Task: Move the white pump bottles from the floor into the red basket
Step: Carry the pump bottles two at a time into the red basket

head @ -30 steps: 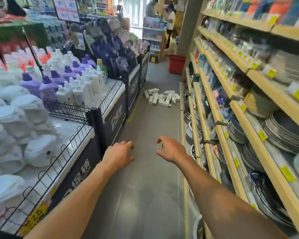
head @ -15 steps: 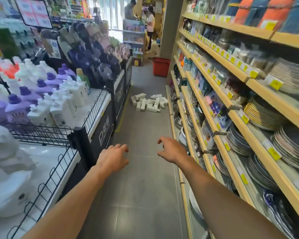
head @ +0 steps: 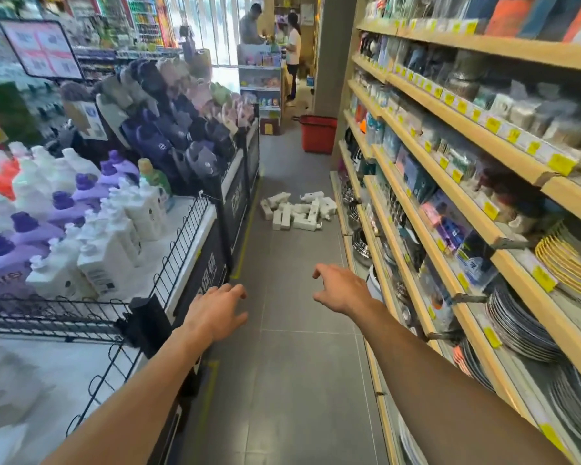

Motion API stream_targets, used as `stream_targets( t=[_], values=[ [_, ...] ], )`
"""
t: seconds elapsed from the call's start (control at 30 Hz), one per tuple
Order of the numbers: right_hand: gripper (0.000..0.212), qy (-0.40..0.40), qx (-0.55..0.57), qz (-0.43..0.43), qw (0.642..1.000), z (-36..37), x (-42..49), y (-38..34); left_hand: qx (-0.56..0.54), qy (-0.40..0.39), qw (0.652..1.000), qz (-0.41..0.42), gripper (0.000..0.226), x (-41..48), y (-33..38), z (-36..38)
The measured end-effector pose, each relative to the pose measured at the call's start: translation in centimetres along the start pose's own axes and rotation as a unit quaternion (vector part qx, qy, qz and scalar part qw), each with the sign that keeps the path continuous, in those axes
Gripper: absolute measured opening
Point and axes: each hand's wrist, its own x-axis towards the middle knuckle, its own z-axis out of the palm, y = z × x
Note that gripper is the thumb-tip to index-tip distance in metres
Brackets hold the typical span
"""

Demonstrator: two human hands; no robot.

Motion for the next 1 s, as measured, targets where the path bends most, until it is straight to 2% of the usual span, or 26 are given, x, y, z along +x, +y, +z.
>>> stream_targets(
  t=[0.63, 1.0],
  values=[
    [0.042, 0.002, -0.02, 0.046, 0.999, -1.4, 18.5, -4.1, -0.011, 0.001, 0.998, 0.065, 0.047, 21.4, -9.1, -3.4],
    [0.044, 0.007, -0.025, 0.063, 0.998, -2.4, 27.7, -3.3, -0.026, 0.002, 0.996, 0.084, 0.046, 31.1, -10.9, -4.2]
  ],
)
